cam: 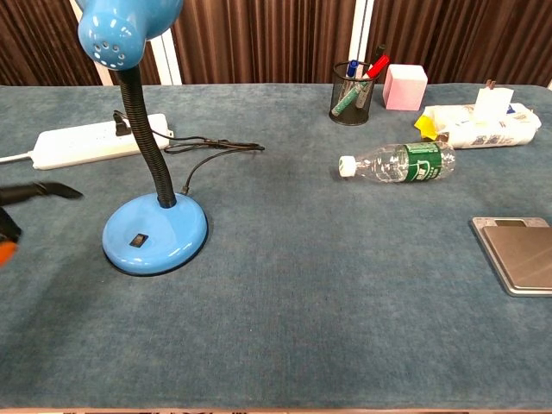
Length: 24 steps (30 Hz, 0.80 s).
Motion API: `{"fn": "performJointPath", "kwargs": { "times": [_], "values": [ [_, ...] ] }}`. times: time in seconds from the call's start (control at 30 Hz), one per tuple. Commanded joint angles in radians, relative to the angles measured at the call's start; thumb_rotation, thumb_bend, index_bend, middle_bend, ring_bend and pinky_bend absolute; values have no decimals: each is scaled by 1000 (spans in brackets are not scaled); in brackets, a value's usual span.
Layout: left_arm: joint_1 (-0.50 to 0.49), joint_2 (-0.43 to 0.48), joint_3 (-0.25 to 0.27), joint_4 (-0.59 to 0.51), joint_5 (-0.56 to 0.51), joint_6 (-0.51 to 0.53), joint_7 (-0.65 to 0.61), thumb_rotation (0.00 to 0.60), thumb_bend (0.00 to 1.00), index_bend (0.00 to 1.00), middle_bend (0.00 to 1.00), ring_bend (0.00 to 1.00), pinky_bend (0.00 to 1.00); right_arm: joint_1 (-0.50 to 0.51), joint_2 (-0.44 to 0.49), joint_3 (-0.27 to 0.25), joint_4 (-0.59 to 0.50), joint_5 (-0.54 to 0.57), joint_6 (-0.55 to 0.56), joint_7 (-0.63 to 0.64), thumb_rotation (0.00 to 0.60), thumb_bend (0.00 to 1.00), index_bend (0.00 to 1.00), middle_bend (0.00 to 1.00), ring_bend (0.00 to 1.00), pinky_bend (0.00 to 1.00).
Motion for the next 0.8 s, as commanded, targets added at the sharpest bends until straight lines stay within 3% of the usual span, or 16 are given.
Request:
{"fn": "performJointPath", "kwargs": {
  "times": [0.03,0.2,0.8],
  "values": [
    [-32,-49,-4,26,-46,-55,28,600,620,56,742,809,884,0,0,1,-1,0,1,-1,600,110,7,18,38,0],
    [-60,-96,-8,56,-92,-112,57,600,620,55,737,809,884,0,0,2,-1,2,0,-5,600,109,7,18,38,0],
    [-102,-141,-14,56,-150,-133,125,600,620,55,729,806,883,5,-10,1,-6,11,-14,-26,600,109,7,19,37,0]
  ]
}}
